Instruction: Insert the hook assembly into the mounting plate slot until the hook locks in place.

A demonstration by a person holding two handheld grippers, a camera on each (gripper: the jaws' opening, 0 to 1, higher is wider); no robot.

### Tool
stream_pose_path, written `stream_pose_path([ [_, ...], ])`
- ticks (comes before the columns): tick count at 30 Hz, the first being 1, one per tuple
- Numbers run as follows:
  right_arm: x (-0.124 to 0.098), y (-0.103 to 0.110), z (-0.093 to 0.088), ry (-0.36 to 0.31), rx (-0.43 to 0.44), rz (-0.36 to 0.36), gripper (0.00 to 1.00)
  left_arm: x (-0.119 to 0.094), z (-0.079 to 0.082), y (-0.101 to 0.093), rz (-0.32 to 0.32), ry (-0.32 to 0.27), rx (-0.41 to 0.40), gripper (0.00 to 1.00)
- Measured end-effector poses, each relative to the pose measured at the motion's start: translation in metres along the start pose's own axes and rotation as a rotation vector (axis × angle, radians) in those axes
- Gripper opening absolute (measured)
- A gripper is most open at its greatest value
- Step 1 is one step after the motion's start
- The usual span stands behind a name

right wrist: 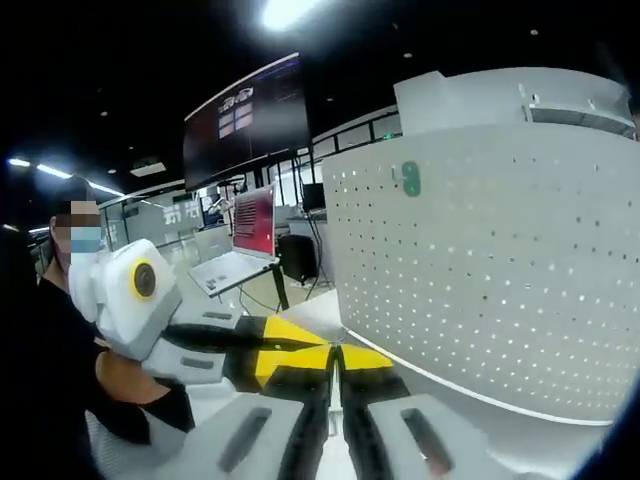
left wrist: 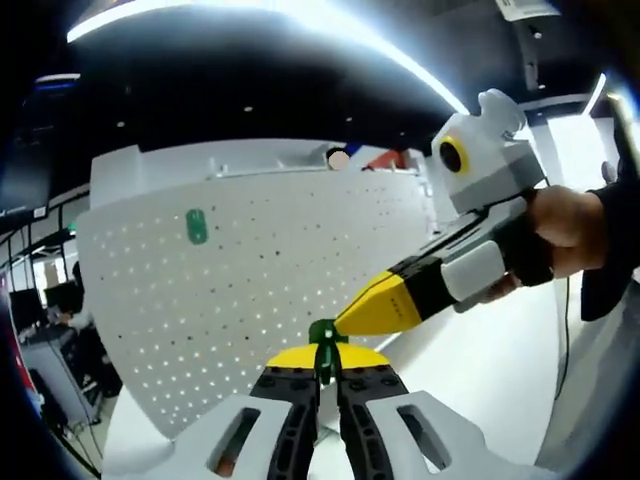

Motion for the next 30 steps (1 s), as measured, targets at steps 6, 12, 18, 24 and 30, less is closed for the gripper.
stream_pose_path([
  [6,-0.0020,0.0009,0.0014,0.000,-0.006,-0.003,0.00,-0.0004,0.0016,-0.0017,-0.009,-0.007,-0.002,0.04],
  [12,-0.0026,0.0020,0.0044,-0.003,-0.010,-0.004,0.00,-0.0014,0.0032,-0.0018,-0.015,-0.013,-0.021,0.04],
  [18,-0.0021,0.0025,0.0083,-0.017,0.002,-0.002,0.00,-0.0018,0.0063,0.0004,-0.011,-0.025,-0.064,0.03],
  [24,-0.0006,0.0034,0.0077,-0.016,-0.002,0.005,0.06,-0.0006,0.0029,0.0006,-0.007,-0.008,-0.072,0.03],
  [30,-0.0022,0.0029,0.0076,-0.013,-0.043,-0.006,0.10,-0.0007,0.0024,0.0038,0.008,-0.007,-0.075,0.03],
])
Point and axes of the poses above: the point that each gripper's makers call its tool centre point, and the gripper's own axes: x roughly forward along the fingers, y roughly to its left, z roughly out of its top, the point moved 1 cm from there along -x, roughly backward along the fingers, and after that the axes turned 6 degrees about z, right-handed, at the moved point
